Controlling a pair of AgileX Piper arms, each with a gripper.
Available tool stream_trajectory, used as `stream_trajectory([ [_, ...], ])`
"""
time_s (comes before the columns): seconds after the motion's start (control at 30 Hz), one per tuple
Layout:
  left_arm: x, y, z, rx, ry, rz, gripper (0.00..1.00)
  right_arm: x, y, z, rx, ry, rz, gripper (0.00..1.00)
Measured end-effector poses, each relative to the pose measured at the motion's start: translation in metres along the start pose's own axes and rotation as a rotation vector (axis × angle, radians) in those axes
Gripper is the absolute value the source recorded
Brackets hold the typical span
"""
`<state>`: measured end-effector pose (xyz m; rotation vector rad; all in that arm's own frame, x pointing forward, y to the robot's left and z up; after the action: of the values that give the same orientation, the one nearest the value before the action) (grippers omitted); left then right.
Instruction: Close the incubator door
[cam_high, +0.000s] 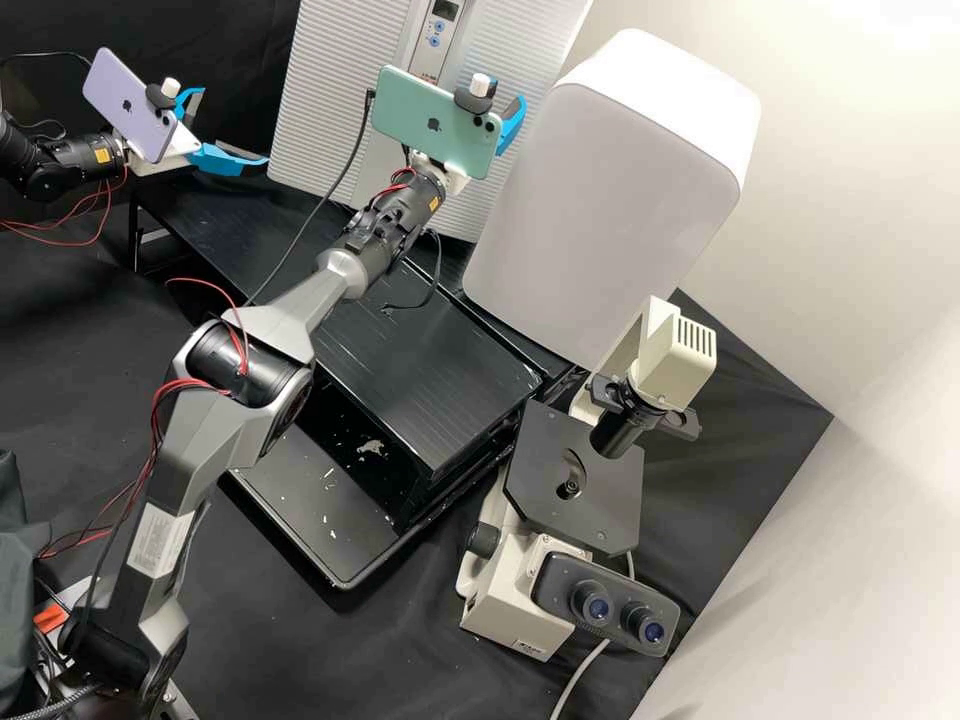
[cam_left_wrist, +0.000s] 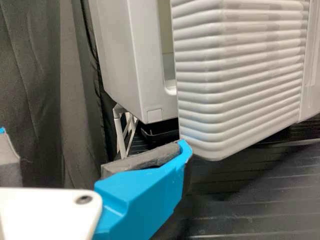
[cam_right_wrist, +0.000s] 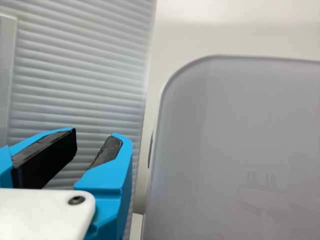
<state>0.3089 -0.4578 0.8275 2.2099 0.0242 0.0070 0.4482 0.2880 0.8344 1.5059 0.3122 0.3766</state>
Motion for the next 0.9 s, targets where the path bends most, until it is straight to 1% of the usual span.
stream_trajectory([
  [0.07,0.000,0.000,0.000,0.000,0.000,0.000,1.00,0.004,0.000,0.000,0.000,-0.004,0.005,0.00],
  [0.13,0.000,0.000,0.000,0.000,0.000,0.000,1.00,0.007,-0.001,0.001,-0.008,-0.009,0.007,0.00],
  [0.27,0.000,0.000,0.000,0.000,0.000,0.000,1.00,0.017,-0.004,0.005,-0.036,-0.023,0.003,0.00],
  [0.33,0.000,0.000,0.000,0.000,0.000,0.000,1.00,0.023,0.000,0.007,-0.043,-0.030,0.018,0.00],
  [0.5,0.000,0.000,0.000,0.000,0.000,0.000,1.00,0.036,0.002,0.002,-0.035,-0.056,0.015,0.00],
  [0.63,0.000,0.000,0.000,0.002,-0.002,0.000,1.00,0.039,0.006,-0.004,-0.035,-0.064,0.009,0.00],
  [0.7,0.000,0.000,0.000,0.004,-0.005,-0.001,1.00,0.040,0.007,-0.005,-0.029,-0.065,0.008,0.00],
  [0.77,0.000,0.000,0.000,0.004,-0.005,-0.001,1.00,0.039,0.007,-0.007,-0.028,-0.060,0.025,0.00],
  [0.9,0.000,0.000,0.001,0.005,-0.006,0.001,1.00,0.039,0.007,-0.008,-0.062,-0.049,0.028,0.00],
])
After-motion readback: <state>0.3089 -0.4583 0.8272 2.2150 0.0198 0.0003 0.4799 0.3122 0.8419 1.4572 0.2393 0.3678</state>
